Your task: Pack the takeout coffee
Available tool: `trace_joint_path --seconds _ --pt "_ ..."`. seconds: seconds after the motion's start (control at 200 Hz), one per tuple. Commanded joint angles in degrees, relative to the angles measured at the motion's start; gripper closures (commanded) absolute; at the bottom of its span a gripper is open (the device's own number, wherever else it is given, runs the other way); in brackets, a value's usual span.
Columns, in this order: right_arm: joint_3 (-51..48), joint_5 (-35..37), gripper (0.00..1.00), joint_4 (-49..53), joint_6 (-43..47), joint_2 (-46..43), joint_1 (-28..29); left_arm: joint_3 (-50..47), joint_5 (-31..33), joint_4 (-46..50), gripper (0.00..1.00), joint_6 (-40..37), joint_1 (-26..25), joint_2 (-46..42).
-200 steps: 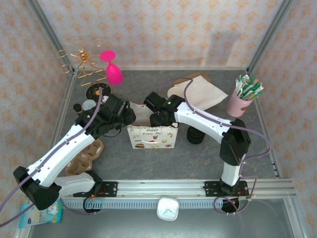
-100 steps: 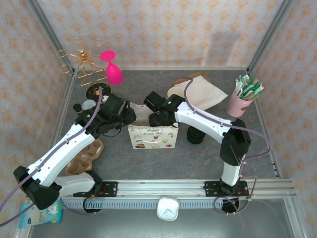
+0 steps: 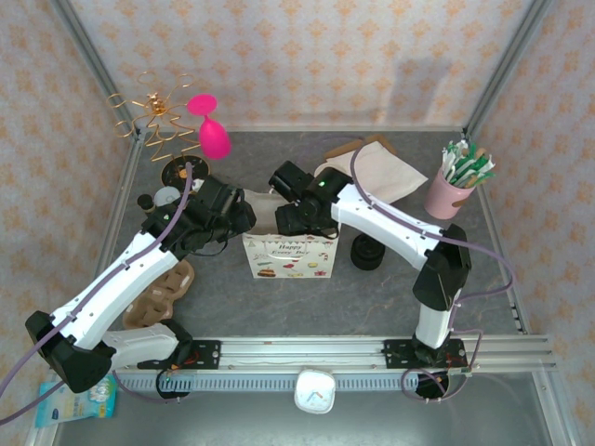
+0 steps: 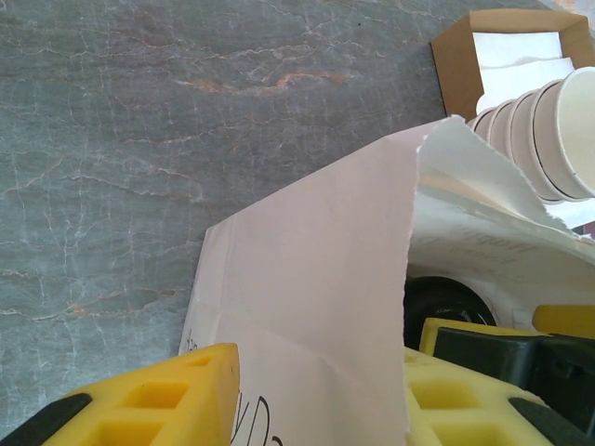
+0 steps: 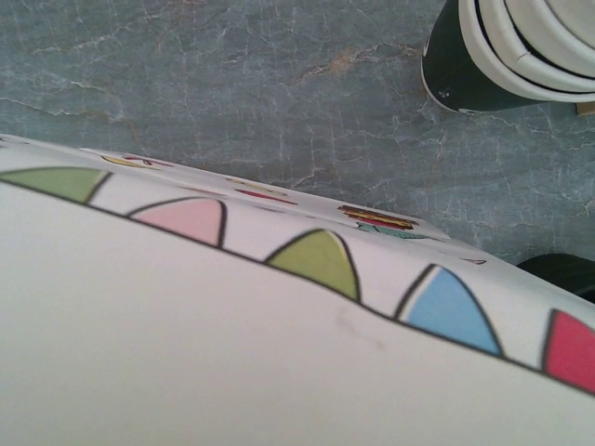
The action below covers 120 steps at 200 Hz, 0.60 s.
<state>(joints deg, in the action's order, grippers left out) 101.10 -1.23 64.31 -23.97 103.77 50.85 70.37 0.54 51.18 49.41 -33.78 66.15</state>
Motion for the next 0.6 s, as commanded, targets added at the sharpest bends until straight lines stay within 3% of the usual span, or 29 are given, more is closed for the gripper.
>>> trace_joint_path --seconds 0.0,0.596 --pt "2.3 2.2 0.06 3.3 0.0 -0.1 0.1 1.5 2.1 1.5 0.59 -1.0 -0.2 0.0" --pt "10.4 1.9 0.00 7.2 -0.2 0.3 0.1 2.6 2.1 1.7 0.59 -1.2 -0.2 0.9"
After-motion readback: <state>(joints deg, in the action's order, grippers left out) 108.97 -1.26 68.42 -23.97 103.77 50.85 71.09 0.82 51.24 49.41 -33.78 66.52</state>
